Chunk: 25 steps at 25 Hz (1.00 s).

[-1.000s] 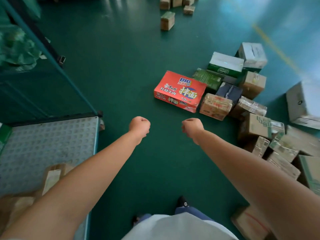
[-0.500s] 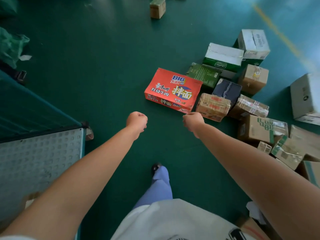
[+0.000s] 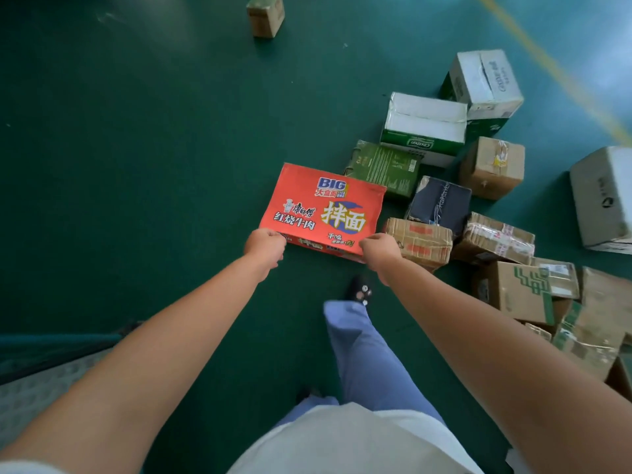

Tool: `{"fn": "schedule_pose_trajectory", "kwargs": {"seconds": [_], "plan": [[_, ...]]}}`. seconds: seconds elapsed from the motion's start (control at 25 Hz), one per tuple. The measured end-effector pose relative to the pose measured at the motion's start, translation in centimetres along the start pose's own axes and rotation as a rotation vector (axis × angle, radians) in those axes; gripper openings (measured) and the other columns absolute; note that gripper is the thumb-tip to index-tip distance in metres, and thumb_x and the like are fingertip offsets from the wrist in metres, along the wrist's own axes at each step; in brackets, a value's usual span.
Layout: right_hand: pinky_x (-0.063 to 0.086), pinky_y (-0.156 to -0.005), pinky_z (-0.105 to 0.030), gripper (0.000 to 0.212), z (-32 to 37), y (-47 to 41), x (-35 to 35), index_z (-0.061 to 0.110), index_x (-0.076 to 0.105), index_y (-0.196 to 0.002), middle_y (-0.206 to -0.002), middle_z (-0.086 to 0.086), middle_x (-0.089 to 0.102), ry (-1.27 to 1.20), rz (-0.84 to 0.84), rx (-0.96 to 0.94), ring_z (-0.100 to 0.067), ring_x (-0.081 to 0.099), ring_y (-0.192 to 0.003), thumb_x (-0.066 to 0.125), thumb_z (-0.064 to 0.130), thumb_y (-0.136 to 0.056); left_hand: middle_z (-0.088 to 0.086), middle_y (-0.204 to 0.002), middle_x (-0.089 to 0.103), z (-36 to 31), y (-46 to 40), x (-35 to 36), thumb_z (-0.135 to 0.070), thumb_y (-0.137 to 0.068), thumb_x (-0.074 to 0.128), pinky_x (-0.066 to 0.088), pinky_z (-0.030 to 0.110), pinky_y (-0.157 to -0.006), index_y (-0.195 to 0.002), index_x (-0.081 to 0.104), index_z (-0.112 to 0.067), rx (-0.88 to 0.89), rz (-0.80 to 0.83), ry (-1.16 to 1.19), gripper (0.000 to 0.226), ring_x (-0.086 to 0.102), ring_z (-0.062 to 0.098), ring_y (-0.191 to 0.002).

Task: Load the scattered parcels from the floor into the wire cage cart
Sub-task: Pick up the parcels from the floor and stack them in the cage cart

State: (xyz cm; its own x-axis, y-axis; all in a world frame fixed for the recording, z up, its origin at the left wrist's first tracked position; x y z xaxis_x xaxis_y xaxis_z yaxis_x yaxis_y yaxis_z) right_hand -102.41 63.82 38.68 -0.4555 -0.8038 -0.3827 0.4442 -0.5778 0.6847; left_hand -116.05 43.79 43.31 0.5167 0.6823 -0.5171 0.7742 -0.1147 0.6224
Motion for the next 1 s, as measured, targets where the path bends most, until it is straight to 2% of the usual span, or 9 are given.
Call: {"fn": "schedule_pose_trajectory", "kwargs": {"seconds": [0.12, 0.2, 0.32, 0.44, 0.56, 0.64, 0.76, 0.88, 1.0], "plan": [[0.034, -0.055, -0.028, 0.026, 3.2, -7.4, 0.1, 0.001, 0.061, -0.115, -0.074, -0.006, 0.051, 0.008, 0.043, 0.036, -0.018, 0.040, -0.060, 0.046, 0.012, -0.096, 0.003, -0.088, 0.058, -4.5, -6.9, 2.3, -0.008, -0.093, 0.042, 0.047, 0.029, -0.066, -0.092, 0.055, -0.012, -0.023, -0.012, -0.024, 0.014, 0.055, 0.019, -0.079], [0.041, -0.061, -0.031, 0.028, 4.9, -12.4, 0.3, 0.005, 0.057, -0.121, -0.088, -0.007, 0.058, 0.019, 0.079, 0.076, -0.018, 0.047, -0.067, 0.046, 0.015, -0.098, 0.003, -0.087, 0.059, -6.5, -11.6, 4.1, -0.009, -0.093, 0.042, 0.049, 0.032, -0.070, -0.087, 0.055, -0.015, -0.054, -0.012, -0.074, 0.016, 0.055, 0.021, -0.078], [0.048, -0.075, -0.035, 0.026, 6.0, -19.8, 0.5, 0.007, 0.056, -0.121, -0.101, -0.009, 0.059, 0.077, 0.085, 0.130, -0.022, 0.053, -0.084, 0.046, 0.016, -0.098, 0.004, -0.092, 0.062, -7.9, -18.6, 7.2, -0.010, -0.092, 0.044, 0.053, 0.038, -0.081, -0.080, 0.054, -0.021, -0.107, 0.003, -0.131, 0.018, 0.059, 0.023, -0.084], [0.052, -0.081, -0.039, 0.024, 4.9, -26.0, 1.3, 0.007, 0.057, -0.117, -0.107, -0.013, 0.062, 0.107, 0.068, 0.217, -0.022, 0.052, -0.083, 0.046, 0.015, -0.097, 0.004, -0.096, 0.063, -7.1, -24.5, 10.5, -0.011, -0.092, 0.046, 0.053, 0.040, -0.084, -0.081, 0.054, -0.021, -0.152, 0.047, -0.158, 0.017, 0.061, 0.025, -0.091], [0.046, -0.072, -0.035, 0.028, 1.8, -32.6, 3.5, 0.007, 0.055, -0.121, -0.106, -0.009, 0.058, 0.131, 0.041, 0.309, -0.021, 0.049, -0.082, 0.047, 0.014, -0.096, 0.004, -0.092, 0.062, -4.4, -31.5, 14.4, -0.011, -0.091, 0.046, 0.052, 0.039, -0.078, -0.081, 0.056, -0.020, -0.192, 0.113, -0.184, 0.017, 0.060, 0.026, -0.086], [0.041, -0.072, -0.030, 0.037, -0.9, -36.5, 5.4, 0.008, 0.051, -0.131, -0.124, -0.011, 0.055, 0.150, 0.027, 0.362, -0.022, 0.050, -0.088, 0.049, 0.018, -0.096, 0.005, -0.092, 0.062, -1.9, -36.2, 16.5, -0.012, -0.091, 0.046, 0.049, 0.036, -0.071, -0.084, 0.057, -0.019, -0.218, 0.129, -0.232, 0.015, 0.058, 0.024, -0.082], [0.044, -0.084, -0.032, 0.048, -5.9, -42.2, 8.3, 0.011, 0.042, -0.140, -0.140, -0.013, 0.042, 0.154, -0.039, 0.456, -0.029, 0.054, -0.106, 0.051, 0.024, -0.095, 0.006, -0.100, 0.061, 2.3, -43.4, 19.9, -0.013, -0.093, 0.047, 0.044, 0.030, -0.069, -0.104, 0.059, -0.015, -0.236, 0.158, -0.332, 0.016, 0.055, 0.023, -0.083], [0.038, -0.099, -0.036, 0.056, -11.0, -46.7, 11.2, 0.013, 0.035, -0.144, -0.145, -0.013, 0.030, 0.200, -0.093, 0.528, -0.035, 0.046, -0.123, 0.054, 0.029, -0.094, 0.007, -0.117, 0.055, 6.7, -49.0, 22.8, -0.014, -0.094, 0.048, 0.040, 0.030, -0.074, -0.122, 0.054, -0.013, -0.222, 0.211, -0.474, 0.029, 0.051, 0.023, -0.090], [0.035, -0.105, -0.040, 0.061, -15.6, -49.7, 13.4, 0.020, 0.033, -0.146, -0.151, -0.015, 0.021, 0.279, -0.116, 0.593, -0.038, 0.038, -0.131, 0.054, 0.039, -0.093, 0.008, -0.139, 0.034, 10.5, -52.8, 24.1, -0.016, -0.092, 0.054, 0.044, 0.032, -0.079, -0.126, 0.052, -0.015, -0.212, 0.202, -0.607, 0.034, 0.049, 0.025, -0.103]]}}
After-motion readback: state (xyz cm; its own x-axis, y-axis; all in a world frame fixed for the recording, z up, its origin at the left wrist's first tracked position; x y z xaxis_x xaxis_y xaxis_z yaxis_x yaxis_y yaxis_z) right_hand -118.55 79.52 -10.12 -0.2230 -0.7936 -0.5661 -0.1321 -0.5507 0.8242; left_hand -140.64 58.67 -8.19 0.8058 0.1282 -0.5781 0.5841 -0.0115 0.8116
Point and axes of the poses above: each hand's wrist, its own y-axis away from the middle knuckle, its own x-axis out of the palm, z = x × y, the point moved 7 cm from there along -y, towards the middle knuckle
